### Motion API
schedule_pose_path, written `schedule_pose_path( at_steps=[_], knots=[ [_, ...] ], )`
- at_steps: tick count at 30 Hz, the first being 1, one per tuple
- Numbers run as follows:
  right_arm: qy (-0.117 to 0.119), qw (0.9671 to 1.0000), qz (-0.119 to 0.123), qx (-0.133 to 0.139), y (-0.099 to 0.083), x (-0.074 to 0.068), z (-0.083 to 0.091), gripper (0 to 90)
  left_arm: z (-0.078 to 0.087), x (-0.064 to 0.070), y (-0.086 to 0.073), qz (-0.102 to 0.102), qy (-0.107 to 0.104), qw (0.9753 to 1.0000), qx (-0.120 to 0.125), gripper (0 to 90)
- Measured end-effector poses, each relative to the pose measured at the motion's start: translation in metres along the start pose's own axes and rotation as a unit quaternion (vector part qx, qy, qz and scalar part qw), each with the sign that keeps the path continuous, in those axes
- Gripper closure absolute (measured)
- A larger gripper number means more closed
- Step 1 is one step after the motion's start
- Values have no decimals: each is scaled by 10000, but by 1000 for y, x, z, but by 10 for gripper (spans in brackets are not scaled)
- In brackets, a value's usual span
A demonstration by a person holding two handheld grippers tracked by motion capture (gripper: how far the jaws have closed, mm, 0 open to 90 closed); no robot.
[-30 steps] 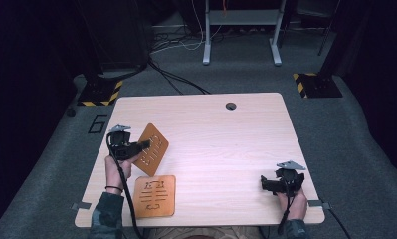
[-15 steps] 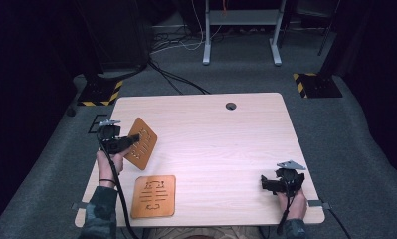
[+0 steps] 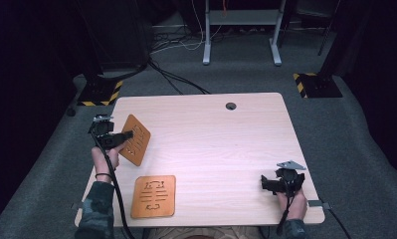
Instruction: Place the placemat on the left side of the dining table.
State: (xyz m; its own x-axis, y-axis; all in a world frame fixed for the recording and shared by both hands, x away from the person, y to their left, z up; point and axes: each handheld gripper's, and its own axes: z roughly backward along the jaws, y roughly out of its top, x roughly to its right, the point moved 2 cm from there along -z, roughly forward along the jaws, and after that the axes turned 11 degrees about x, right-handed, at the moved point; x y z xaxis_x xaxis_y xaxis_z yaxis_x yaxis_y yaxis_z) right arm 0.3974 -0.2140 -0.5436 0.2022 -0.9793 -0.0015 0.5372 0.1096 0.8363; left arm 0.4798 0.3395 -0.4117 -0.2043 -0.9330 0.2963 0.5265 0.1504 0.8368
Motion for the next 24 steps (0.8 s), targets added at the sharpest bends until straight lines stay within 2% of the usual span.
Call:
schedule_pose_path(
  at_steps=[12, 14, 18, 24],
  knots=[
    [-8, 10000, 6, -1, 0, 0, 0, 0, -10, -14, 6, 114, 274, 9996, -5, 860],
    [-9, 10000, 3, 1, 0, 0, 0, 0, -13, -17, 5, 225, 293, 9993, -28, 861],
    [-8, 10000, 5, 0, 0, 0, 0, 0, -20, -23, 3, 242, 401, 9989, -89, 860],
    [-9, 10000, -4, 4, 0, 0, 0, 0, -30, -30, 1, 434, 507, 9976, -174, 860]
  ],
)
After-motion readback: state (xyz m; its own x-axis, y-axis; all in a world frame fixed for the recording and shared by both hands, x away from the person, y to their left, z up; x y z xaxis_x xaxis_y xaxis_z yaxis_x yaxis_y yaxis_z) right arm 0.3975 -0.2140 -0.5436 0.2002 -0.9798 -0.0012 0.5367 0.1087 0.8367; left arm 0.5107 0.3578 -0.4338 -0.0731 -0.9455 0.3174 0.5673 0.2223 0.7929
